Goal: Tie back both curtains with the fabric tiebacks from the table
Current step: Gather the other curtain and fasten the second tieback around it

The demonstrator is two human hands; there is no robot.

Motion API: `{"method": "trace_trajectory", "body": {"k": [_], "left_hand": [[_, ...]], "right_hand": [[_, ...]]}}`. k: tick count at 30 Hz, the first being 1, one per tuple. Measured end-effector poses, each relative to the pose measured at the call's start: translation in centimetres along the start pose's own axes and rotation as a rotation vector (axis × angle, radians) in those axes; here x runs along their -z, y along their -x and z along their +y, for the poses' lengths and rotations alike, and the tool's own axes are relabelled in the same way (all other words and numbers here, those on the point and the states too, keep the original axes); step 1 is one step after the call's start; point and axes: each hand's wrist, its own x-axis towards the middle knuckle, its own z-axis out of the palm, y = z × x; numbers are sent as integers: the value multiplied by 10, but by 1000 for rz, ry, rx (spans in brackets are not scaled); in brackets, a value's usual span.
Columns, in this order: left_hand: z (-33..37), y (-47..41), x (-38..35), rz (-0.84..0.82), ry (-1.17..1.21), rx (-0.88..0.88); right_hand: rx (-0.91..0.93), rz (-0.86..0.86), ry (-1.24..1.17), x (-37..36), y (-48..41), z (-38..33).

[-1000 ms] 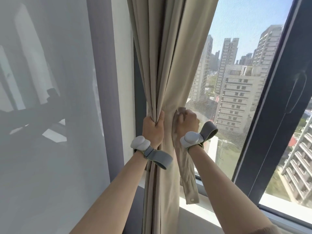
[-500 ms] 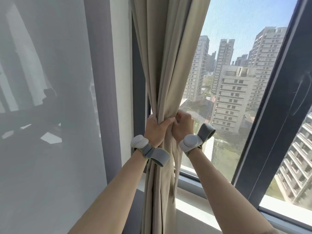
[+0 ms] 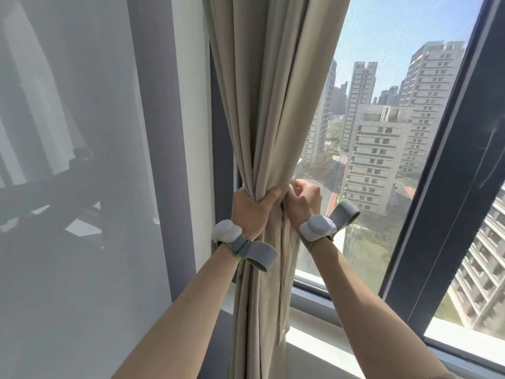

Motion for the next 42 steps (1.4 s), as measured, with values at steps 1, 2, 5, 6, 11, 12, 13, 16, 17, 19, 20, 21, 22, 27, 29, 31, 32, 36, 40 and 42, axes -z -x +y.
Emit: {"method": "trace_trajectory", "body": {"k": [1,2,5,6,11,12,13,16,17,19,20,21,22,27,29,31,32,36,40,42], "left_hand": [[-1,-1,2,9,0,-4],[-2,-2,3,13,3,-11],[-3,-3,7,18,29,-12],[-3,-4,8,20,38,-13],[-4,-4,13,-12,67,10],[-4,-3,14,-18,62,16],[-3,-3,15,-28,67,21],[-2,-1,16,-60,90,23],[-2,-1,17,-62,89,24],[-2,-1,18,-65,71,27],[-2,-1,18,-67,64,35],[-2,-1,18,-72,59,40],[-1,-1,19,-81,57,43],[-3,-1,22,-125,36,105],[-3,0,23,-123,-5,117],[-3,2,23,-100,-24,99],[-2,2,22,-91,-17,84],[-1,3,19,-60,-17,42],[-2,2,14,-30,-53,56],[-4,0,14,-29,-47,62]], "right_hand": [[-5,30,35,1,-2,1],[-11,63,83,4,-5,1],[-45,118,262,9,-12,2],[-57,133,302,11,-13,2],[-98,199,243,17,-11,-1],[-107,211,213,18,-11,-1],[-113,216,193,17,-9,0],[-90,202,223,16,-5,4],[-77,199,230,15,-4,4],[-43,179,239,13,-2,3],[-21,162,248,11,-1,2],[-7,146,257,9,0,0],[-5,134,269,7,0,-4],[27,101,406,-1,1,-8],[22,94,362,1,2,-5],[-13,95,351,5,2,-3],[-31,96,339,6,0,-3],[-103,159,286,10,-1,-8],[-119,238,310,15,-5,-3],[-64,292,303,19,-7,2]]}}
